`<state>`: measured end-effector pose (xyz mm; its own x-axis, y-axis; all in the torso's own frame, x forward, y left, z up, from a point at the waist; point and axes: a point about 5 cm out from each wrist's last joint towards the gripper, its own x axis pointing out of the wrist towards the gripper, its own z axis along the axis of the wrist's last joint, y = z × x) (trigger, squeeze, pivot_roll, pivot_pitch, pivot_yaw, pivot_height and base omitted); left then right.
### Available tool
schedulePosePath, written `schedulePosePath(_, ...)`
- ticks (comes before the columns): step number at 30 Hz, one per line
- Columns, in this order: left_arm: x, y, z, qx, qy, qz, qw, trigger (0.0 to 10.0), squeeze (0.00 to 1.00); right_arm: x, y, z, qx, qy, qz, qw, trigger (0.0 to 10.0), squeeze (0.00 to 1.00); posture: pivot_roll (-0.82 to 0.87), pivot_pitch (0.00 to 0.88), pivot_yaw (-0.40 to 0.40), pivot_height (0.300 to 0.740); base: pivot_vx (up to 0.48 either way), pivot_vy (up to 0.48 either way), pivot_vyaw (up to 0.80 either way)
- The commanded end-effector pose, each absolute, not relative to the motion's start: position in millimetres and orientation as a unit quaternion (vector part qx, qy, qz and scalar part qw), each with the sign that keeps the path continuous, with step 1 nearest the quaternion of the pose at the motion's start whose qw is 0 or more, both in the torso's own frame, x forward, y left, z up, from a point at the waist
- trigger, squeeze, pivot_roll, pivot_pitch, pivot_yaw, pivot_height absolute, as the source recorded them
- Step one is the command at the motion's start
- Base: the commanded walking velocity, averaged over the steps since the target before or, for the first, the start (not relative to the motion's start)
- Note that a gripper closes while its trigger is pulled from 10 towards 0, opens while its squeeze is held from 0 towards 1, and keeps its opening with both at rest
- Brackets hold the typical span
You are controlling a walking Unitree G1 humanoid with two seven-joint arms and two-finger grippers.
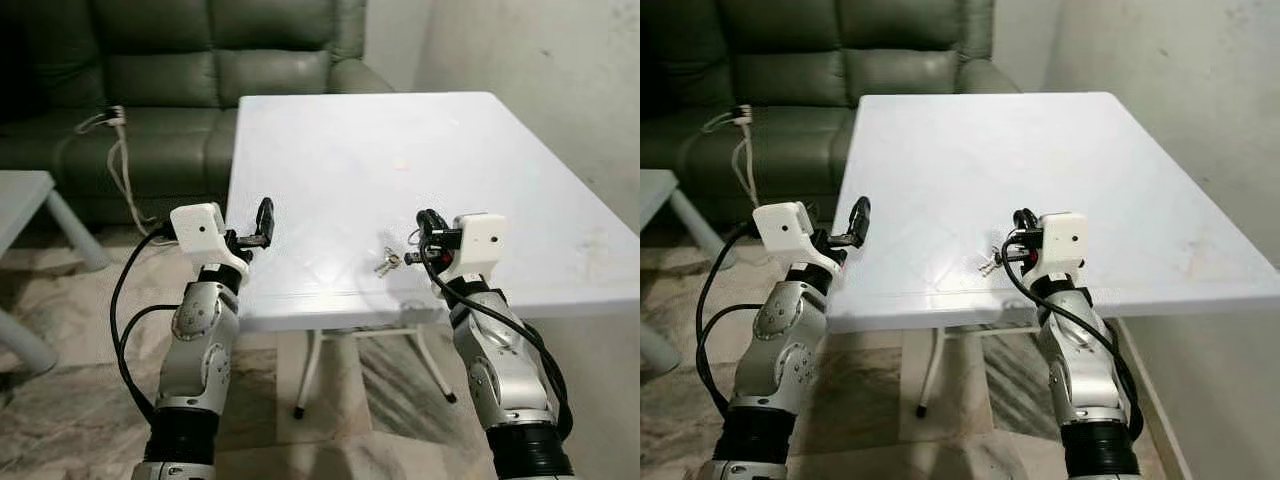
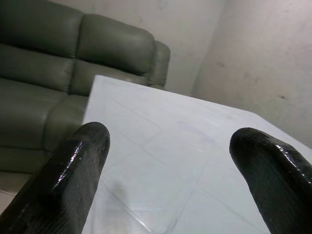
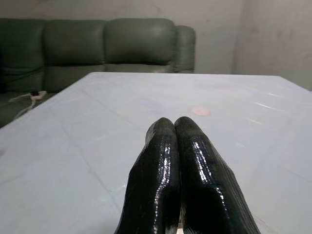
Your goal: Hang keys on a hook
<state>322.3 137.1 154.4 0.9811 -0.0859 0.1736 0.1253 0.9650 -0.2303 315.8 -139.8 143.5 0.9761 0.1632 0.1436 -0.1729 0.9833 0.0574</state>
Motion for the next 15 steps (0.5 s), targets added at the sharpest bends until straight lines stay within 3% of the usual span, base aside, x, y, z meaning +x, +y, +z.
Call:
schedulePosePath(1, 324.6, 137.3, 161.5, -0.121, -0.093, -0.057, 0.987, 10.0, 0.00, 318.3, -139.4, 155.8, 0.033, -0.087, 0.082, 0.992, 10.0, 0.00, 0.00, 0.000, -0.050, 0.740, 0.000, 0.000, -0.70)
schedulePosePath(15, 324.7, 140.6, 160.5, -0.111, -0.094, -0.049, 0.988, 10.0, 0.00, 318.5, -133.3, 155.8, 0.034, -0.084, 0.089, 0.992, 10.0, 0.00, 0.01, 0.000, -0.055, 0.740, 0.000, 0.000, -0.70)
